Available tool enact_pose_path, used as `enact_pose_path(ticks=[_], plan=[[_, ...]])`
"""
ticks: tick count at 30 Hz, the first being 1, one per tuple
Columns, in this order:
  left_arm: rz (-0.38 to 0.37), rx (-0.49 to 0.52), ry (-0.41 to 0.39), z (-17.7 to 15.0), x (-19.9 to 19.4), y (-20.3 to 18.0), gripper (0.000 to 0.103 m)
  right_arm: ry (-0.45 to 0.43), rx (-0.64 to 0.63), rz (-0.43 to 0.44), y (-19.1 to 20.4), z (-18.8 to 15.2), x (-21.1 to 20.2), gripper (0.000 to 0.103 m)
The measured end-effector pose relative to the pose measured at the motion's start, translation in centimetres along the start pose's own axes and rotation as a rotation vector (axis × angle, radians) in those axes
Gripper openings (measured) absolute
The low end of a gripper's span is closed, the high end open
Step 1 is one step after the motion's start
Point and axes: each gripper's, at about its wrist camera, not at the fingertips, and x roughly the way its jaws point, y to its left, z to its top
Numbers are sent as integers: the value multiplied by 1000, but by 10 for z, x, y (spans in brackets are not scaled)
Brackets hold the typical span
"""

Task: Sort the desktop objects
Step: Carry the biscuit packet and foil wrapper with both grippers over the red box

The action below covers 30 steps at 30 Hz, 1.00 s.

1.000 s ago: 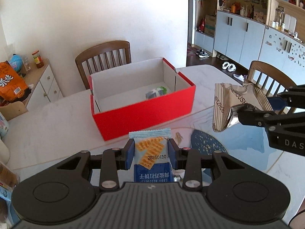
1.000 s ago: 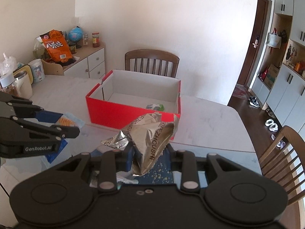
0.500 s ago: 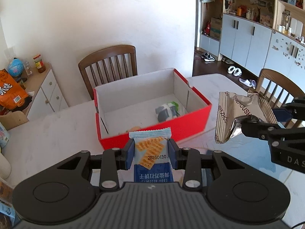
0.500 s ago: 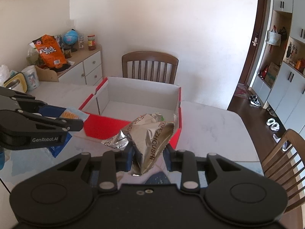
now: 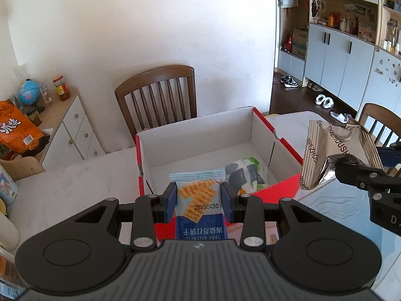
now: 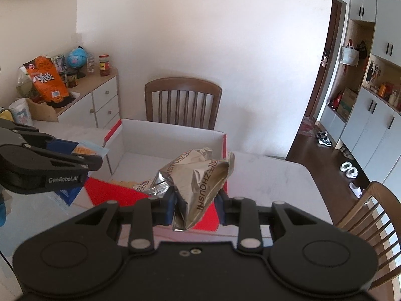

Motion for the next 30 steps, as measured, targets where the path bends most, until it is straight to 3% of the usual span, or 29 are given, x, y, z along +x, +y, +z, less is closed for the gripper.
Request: enact_pose_path(ticks=[13, 30], plan=[[27, 11, -17, 26, 23, -2, 35, -7, -24, 2, 1, 24, 28, 31], [47, -35, 36, 43, 79, 16, 35, 35, -44, 29, 3, 40, 79, 31]])
